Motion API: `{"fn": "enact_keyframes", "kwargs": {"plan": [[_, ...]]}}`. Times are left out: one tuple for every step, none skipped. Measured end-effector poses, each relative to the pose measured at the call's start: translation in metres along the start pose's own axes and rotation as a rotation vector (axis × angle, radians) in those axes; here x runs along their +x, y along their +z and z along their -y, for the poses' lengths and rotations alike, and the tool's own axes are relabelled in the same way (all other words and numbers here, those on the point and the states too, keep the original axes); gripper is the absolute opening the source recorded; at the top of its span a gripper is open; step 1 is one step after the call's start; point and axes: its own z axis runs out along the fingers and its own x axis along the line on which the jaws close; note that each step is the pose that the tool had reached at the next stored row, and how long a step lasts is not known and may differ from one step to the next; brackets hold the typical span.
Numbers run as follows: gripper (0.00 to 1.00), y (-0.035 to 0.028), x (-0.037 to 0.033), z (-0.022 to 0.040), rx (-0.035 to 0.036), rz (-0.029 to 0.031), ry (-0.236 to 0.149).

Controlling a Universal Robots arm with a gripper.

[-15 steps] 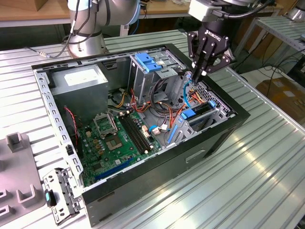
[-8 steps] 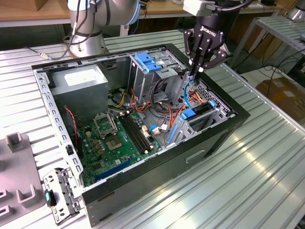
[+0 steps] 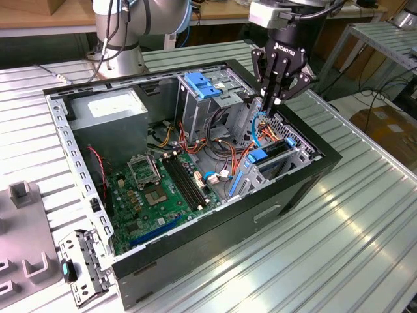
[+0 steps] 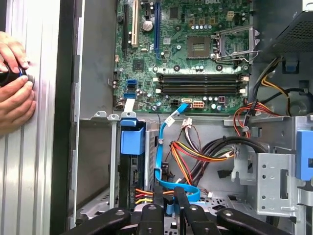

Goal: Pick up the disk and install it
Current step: 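Insert the second disk wire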

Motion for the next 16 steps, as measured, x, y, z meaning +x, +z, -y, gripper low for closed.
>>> {"fn": "enact_keyframes", "kwargs": {"plan": [[0.24,0.0008,-0.0002,0.0001,0.0,-0.0028,0.0],[0.24,0.0021,-0.0004,0.0002,-0.0001,-0.0083,0.0],[0.24,0.0032,-0.0006,0.0003,-0.0002,-0.014,0.001],[0.23,0.004,-0.0008,0.0004,-0.0001,-0.0199,0.001],[0.23,0.0046,-0.0009,0.0004,-0.0001,-0.0254,0.001],[0.15,0.0056,-0.001,0.0005,-0.0001,-0.0368,0.002],[0.15,0.0066,-0.0012,0.0005,0.0,-0.049,0.003],[0.15,0.0071,-0.0013,0.0006,0.0001,-0.0554,0.003],[0.15,0.0075,-0.0014,0.0006,0.0002,-0.0625,0.003],[0.22,0.0084,-0.0017,0.0007,0.0003,-0.074,0.004],[0.22,0.0089,-0.0018,0.0007,0.0004,-0.0808,0.004],[0.29,0.0094,-0.0019,0.0007,0.0005,-0.0868,0.005],[0.35,0.01,-0.002,0.0007,0.0006,-0.0941,0.005],[0.35,0.0105,-0.0021,0.0008,0.0007,-0.0994,0.005],[0.35,0.0111,-0.0023,0.0008,0.0008,-0.1072,0.006],[0.35,0.0117,-0.0025,0.0008,0.0009,-0.1139,0.006]]}}
